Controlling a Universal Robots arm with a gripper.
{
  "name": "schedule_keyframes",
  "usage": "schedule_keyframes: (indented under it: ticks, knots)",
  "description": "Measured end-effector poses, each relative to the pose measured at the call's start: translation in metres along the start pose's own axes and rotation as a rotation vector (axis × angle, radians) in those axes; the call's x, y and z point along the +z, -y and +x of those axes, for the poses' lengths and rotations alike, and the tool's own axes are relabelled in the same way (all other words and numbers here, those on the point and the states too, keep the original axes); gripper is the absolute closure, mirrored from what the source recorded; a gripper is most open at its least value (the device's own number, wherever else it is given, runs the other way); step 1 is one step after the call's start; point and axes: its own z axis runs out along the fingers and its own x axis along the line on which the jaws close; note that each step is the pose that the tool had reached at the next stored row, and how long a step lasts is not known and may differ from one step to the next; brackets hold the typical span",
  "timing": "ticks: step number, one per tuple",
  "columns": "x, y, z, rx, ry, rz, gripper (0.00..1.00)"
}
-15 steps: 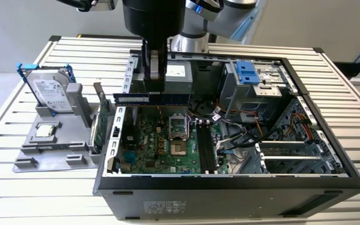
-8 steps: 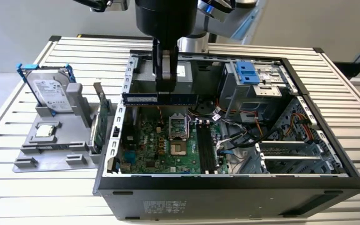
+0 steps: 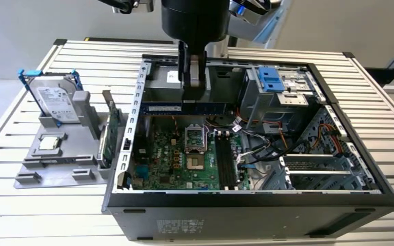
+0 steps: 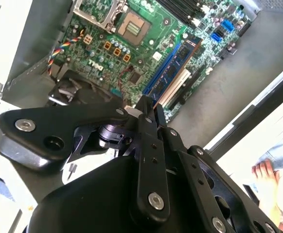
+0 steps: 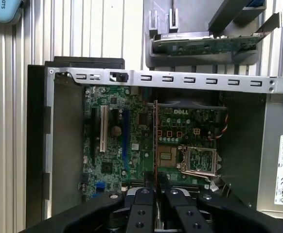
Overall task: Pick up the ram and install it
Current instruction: 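Pick up the ram and move it above insertion slot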
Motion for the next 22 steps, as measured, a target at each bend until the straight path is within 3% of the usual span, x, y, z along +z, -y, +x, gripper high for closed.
schedule_keyframes:
  ticks: [22]
  knots:
    - [-0.0002,0.0393,0.0006,0.003,0.0,-0.0002,1.0]
